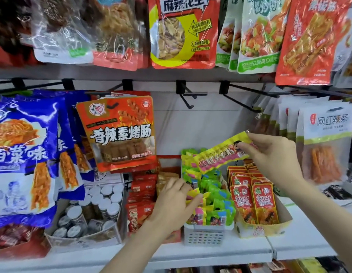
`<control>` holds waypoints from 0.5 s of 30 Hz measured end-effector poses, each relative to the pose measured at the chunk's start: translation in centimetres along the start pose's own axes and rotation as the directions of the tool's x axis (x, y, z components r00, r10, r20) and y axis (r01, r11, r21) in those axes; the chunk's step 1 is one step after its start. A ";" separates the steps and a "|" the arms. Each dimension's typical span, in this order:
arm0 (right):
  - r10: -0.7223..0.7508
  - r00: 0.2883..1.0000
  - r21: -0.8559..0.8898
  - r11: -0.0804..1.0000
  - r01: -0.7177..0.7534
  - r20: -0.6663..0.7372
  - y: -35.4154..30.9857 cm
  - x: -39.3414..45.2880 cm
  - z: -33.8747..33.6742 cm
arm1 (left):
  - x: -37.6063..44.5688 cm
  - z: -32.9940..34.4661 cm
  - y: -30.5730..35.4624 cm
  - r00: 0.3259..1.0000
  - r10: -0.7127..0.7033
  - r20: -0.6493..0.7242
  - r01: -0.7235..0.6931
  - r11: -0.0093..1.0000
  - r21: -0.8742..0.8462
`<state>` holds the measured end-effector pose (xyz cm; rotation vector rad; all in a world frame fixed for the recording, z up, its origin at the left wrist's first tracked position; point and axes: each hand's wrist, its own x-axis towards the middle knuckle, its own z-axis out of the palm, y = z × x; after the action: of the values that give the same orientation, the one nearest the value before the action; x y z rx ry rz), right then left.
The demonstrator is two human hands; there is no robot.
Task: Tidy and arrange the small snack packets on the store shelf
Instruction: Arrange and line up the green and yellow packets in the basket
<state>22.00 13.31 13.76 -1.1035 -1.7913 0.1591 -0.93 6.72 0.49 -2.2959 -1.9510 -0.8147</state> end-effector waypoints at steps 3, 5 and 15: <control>0.034 0.999 -0.002 0.999 -0.034 0.024 0.0 -0.5 0.4 | 0.6 -0.3 0.0 0.999 -0.009 0.042 0.009 1.000 0.003; 0.056 0.998 -0.025 0.998 -0.055 0.037 0.0 -0.6 0.4 | 1.1 -0.2 -0.1 0.995 0.005 0.100 -0.001 0.999 -0.046; -0.018 0.992 -0.065 0.998 0.026 0.121 -1.1 -0.2 2.2 | 0.4 -0.2 -0.5 0.971 -0.023 0.238 0.068 0.981 -0.183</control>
<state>19.66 13.27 13.12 -1.1412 -1.9280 0.1568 -1.46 7.16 0.67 -2.5724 -2.1113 -0.7980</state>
